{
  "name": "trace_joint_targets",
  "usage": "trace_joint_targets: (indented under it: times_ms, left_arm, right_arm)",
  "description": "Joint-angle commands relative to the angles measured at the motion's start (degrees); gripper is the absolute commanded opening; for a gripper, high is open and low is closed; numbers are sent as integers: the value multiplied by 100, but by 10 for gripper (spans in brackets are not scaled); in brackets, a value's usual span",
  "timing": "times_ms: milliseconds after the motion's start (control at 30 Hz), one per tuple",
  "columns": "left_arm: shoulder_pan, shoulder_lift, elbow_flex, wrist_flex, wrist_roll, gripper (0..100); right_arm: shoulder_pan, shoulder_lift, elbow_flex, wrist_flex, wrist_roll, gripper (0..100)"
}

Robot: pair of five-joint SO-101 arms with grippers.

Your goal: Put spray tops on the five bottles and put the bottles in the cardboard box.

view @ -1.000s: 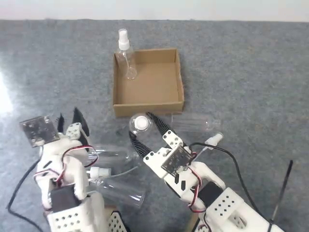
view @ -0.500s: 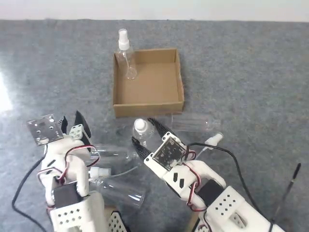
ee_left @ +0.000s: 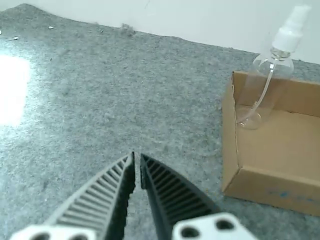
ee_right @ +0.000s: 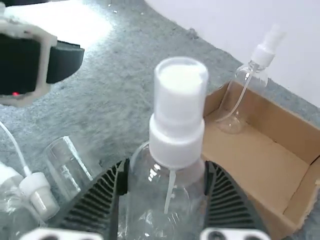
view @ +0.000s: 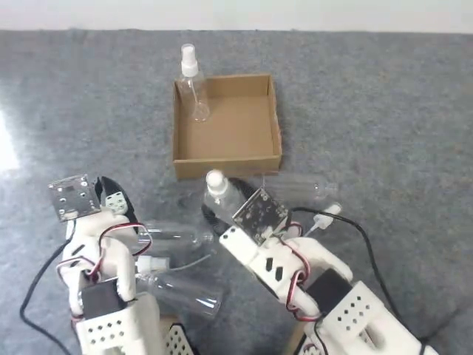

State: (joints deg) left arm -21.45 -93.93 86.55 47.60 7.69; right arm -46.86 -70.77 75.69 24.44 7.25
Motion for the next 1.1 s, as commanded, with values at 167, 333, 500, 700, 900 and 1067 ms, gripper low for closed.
trace_joint_targets:
  times_ms: [167,333,500,700,900,1067]
  left_arm:
    - [9,-79,13,-202,-88,12]
    - [9,-79,22,-211,-97,12]
    - [18,-79,145,-536,-97,12]
    - [18,-79,163,-598,-97,12]
    - [18,-79,163,-598,-97,12]
    - [18,-79,163,-598,-97,12]
  right_arm:
    - [611,-92,-1451,681,-70,90]
    - [602,-92,-1890,725,-70,90]
    - [602,-84,-2004,673,-18,90]
    - [620,505,-2567,690,176,90]
    - [620,1552,-3305,673,149,90]
    - [620,2369,-3842,664,141,90]
